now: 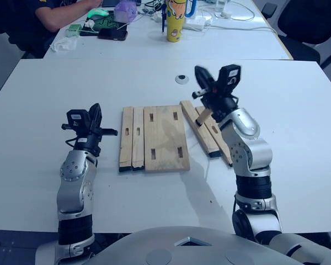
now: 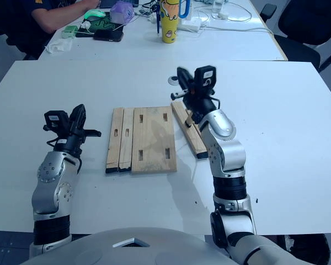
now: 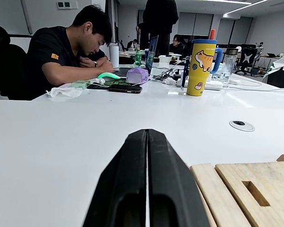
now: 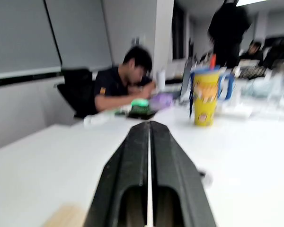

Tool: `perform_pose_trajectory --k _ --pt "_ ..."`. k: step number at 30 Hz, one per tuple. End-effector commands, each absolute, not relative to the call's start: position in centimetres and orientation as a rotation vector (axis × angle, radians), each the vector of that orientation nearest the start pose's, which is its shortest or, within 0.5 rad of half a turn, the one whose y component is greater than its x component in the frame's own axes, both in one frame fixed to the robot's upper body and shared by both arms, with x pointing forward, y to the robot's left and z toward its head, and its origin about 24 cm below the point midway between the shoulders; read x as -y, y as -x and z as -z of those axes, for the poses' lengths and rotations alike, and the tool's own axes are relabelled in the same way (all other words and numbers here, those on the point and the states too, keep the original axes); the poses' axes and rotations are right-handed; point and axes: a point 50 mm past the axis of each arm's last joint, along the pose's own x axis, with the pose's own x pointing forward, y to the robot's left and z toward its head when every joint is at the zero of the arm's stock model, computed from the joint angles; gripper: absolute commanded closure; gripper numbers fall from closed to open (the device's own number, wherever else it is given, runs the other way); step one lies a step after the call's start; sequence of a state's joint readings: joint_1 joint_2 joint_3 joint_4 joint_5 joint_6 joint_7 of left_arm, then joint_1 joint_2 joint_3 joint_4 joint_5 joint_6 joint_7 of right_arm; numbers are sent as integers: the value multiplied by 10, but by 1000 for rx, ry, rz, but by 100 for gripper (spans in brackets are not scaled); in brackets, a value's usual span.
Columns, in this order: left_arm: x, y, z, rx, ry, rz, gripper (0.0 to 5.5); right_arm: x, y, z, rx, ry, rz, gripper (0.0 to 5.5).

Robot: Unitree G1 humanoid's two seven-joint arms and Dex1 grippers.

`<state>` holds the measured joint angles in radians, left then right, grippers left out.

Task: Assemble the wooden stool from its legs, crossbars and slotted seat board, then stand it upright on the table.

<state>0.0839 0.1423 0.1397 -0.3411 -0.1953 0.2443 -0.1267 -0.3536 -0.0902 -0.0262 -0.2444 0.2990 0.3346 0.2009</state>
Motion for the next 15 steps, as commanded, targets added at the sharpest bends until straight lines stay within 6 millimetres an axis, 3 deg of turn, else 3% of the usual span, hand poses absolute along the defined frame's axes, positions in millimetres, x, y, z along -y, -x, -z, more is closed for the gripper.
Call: perform_pose_trajectory --k 1,4,7,10,15 --pt "-194 -233 -85 28 37 42 550 145 -296 -199 427 -131 -249 546" --pt "-194 -232 -84 27 39 36 550 162 -301 -194 347 -40 -202 546" --pt "-195 -229 -84 28 40 22 550 176 -302 -157 72 67 -250 546" --pt "-196 -227 -83 28 43 7 550 188 -282 -121 -228 61 -363 546" --pt "-195 -224 -81 27 49 -11 550 184 -243 -98 -513 6 -556 469"
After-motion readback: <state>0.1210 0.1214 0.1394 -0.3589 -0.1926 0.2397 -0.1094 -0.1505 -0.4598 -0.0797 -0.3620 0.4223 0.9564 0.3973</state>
